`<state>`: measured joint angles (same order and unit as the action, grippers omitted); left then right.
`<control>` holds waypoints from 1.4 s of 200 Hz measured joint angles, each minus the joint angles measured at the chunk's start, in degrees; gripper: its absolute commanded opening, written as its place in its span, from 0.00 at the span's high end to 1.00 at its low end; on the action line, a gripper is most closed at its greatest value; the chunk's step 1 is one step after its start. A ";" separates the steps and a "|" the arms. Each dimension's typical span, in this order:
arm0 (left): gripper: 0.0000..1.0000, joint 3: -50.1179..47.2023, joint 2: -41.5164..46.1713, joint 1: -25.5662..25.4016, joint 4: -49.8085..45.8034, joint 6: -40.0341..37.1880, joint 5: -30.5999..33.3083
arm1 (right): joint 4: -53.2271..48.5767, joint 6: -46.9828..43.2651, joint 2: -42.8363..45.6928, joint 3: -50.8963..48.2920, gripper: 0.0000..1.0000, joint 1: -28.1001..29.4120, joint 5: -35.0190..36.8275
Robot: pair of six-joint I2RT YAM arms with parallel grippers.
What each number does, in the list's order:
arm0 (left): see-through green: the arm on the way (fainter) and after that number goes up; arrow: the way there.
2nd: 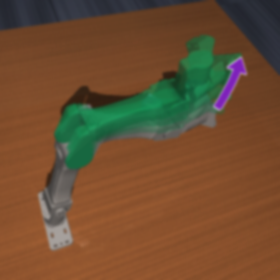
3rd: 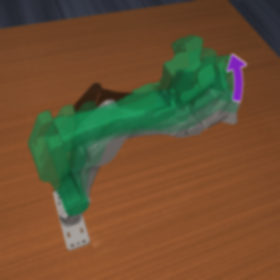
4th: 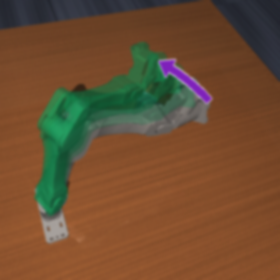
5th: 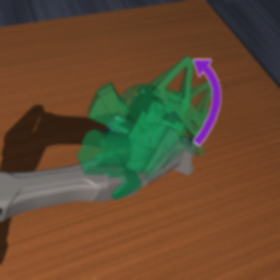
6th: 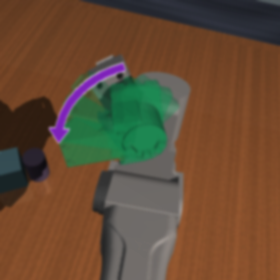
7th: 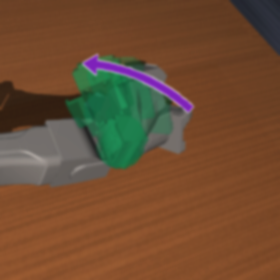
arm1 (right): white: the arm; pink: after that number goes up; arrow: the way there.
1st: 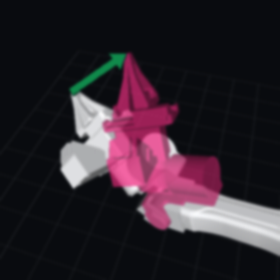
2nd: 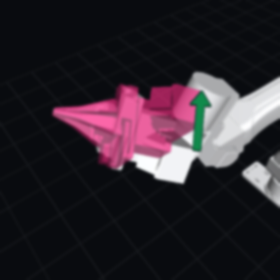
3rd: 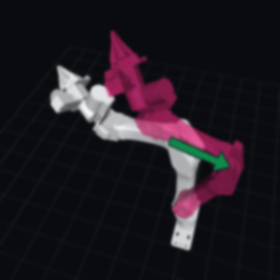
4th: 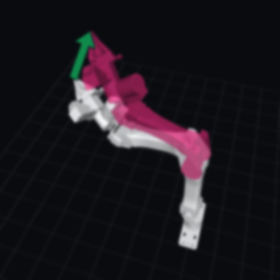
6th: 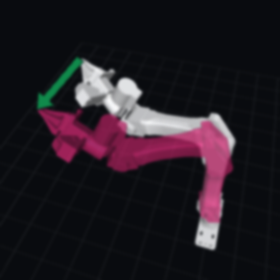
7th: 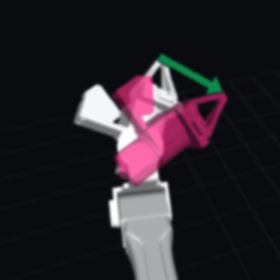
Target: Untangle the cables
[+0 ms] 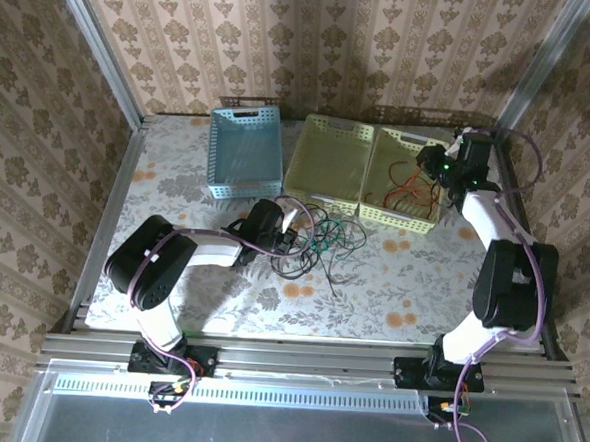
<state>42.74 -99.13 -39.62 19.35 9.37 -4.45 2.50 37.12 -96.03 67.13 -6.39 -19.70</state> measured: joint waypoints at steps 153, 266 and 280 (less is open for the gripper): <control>1.00 0.04 0.00 1.18 0.00 1.33 -0.04 | -18.64 -14.60 15.52 -5.22 0.54 18.10 12.37; 1.00 0.96 0.00 2.21 -0.02 2.62 -1.60 | -29.88 -33.22 -0.42 0.09 0.54 40.22 -1.88; 1.00 0.96 0.00 2.21 0.00 2.62 -1.60 | -29.73 -33.81 -0.24 0.31 0.53 40.19 -1.88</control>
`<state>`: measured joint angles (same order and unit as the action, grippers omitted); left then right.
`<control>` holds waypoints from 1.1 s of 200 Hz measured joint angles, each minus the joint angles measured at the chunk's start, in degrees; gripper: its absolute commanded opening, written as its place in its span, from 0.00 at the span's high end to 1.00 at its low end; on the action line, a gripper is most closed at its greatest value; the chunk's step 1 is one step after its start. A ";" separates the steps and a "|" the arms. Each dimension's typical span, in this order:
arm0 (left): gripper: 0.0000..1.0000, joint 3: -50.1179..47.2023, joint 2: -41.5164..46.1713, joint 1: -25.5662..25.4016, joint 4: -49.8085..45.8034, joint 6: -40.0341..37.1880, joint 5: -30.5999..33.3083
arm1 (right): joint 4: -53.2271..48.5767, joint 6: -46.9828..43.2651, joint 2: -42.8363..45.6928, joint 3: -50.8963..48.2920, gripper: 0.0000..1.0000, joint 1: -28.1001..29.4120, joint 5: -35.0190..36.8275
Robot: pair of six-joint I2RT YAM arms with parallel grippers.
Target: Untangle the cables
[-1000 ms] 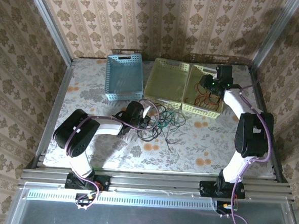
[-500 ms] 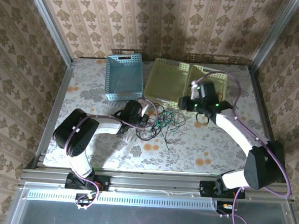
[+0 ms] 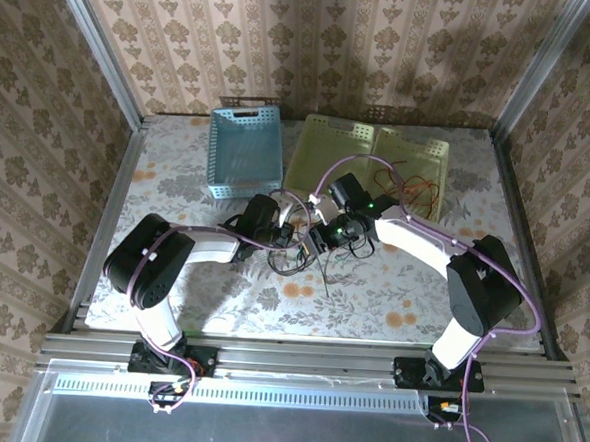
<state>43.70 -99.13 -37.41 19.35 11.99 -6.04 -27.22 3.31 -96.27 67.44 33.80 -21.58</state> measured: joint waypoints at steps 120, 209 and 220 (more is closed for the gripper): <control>0.35 -1.55 11.10 0.02 -6.36 -3.26 -0.63 | 2.27 2.23 -3.34 1.51 0.89 -2.82 3.15; 0.53 -1.57 9.22 -1.36 -16.46 -8.76 -2.99 | 5.35 5.07 -3.32 -1.18 0.89 -7.02 1.53; 0.63 -1.57 7.98 -1.51 -16.44 -9.20 -2.10 | 5.44 5.27 -3.32 -1.18 0.89 -7.02 1.38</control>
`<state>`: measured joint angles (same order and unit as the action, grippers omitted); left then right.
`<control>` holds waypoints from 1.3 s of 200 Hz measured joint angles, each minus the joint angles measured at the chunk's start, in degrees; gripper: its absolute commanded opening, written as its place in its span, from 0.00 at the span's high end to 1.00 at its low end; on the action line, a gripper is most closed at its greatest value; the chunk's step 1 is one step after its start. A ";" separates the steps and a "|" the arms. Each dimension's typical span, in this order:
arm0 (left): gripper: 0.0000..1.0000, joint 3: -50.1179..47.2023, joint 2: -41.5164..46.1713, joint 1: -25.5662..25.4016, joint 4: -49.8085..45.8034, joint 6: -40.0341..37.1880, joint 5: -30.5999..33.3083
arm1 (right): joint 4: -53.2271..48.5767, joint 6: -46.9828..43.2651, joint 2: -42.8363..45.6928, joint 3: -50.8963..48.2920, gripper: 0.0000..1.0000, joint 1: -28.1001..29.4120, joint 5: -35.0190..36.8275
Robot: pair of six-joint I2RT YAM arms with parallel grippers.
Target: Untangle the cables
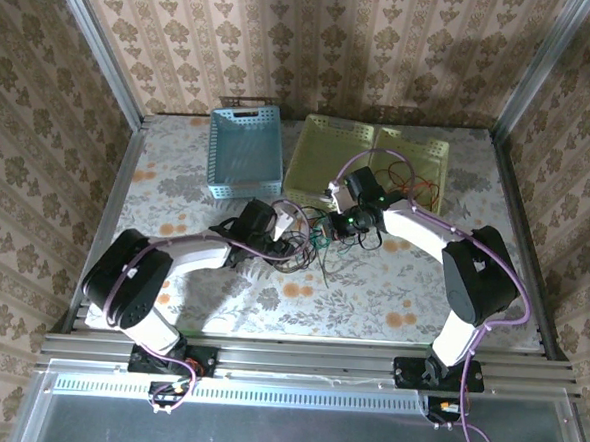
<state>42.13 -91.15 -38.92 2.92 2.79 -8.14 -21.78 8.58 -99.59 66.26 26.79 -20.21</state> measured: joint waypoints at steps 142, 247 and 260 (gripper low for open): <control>1.00 4.20 19.91 -0.55 5.73 -1.36 19.63 | 2.97 5.25 2.27 -4.52 0.89 -5.27 0.04; 1.00 22.34 24.61 5.07 9.14 -2.43 16.28 | 6.64 9.27 3.72 -6.97 0.89 -7.08 0.22; 1.00 24.94 23.04 5.60 9.77 -2.43 14.78 | 7.61 9.84 4.37 -7.69 0.89 -7.61 0.09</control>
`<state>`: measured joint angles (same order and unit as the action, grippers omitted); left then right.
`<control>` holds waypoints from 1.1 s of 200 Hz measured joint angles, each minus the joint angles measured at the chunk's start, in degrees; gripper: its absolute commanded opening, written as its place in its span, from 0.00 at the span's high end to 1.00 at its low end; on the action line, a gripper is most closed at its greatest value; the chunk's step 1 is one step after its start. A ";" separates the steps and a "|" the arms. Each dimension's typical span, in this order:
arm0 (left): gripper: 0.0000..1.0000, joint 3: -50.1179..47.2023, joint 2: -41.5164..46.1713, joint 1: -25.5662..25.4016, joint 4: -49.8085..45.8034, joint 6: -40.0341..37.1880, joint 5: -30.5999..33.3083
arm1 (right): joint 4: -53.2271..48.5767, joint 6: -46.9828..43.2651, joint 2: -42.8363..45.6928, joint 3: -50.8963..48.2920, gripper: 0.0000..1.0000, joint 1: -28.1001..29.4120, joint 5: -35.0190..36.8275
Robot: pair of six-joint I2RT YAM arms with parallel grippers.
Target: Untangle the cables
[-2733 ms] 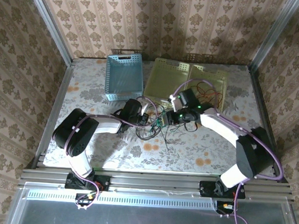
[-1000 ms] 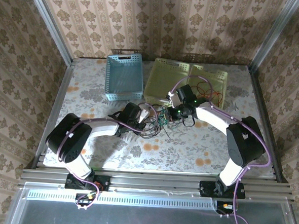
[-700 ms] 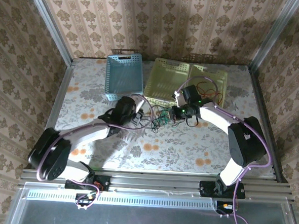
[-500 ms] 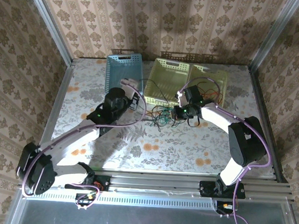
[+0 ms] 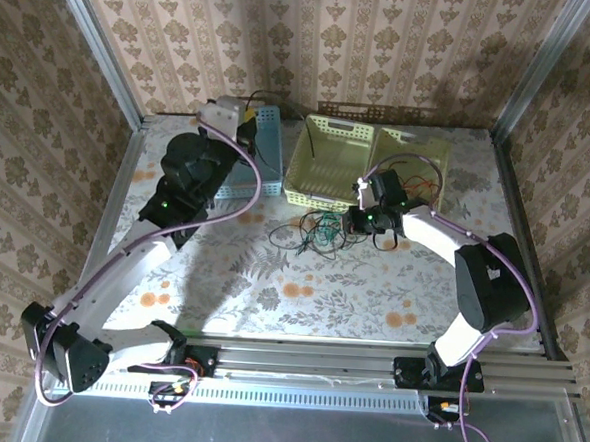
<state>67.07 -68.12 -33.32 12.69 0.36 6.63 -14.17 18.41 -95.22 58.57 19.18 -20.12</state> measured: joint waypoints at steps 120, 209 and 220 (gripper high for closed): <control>1.00 25.57 -36.94 5.55 4.02 7.52 -12.94 | 2.36 2.64 6.45 -3.58 0.89 -1.68 -0.90; 0.20 23.12 -49.42 -0.85 -7.89 3.80 -9.44 | 1.75 2.29 10.99 -5.35 0.89 -1.68 -0.90; 0.19 17.77 -45.22 -1.95 -7.69 3.37 -10.08 | 1.53 2.12 11.02 -5.51 0.89 -1.68 -0.90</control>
<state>84.84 -113.34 -35.27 4.99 3.73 -3.44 -12.64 20.53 -84.20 53.06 17.50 -21.02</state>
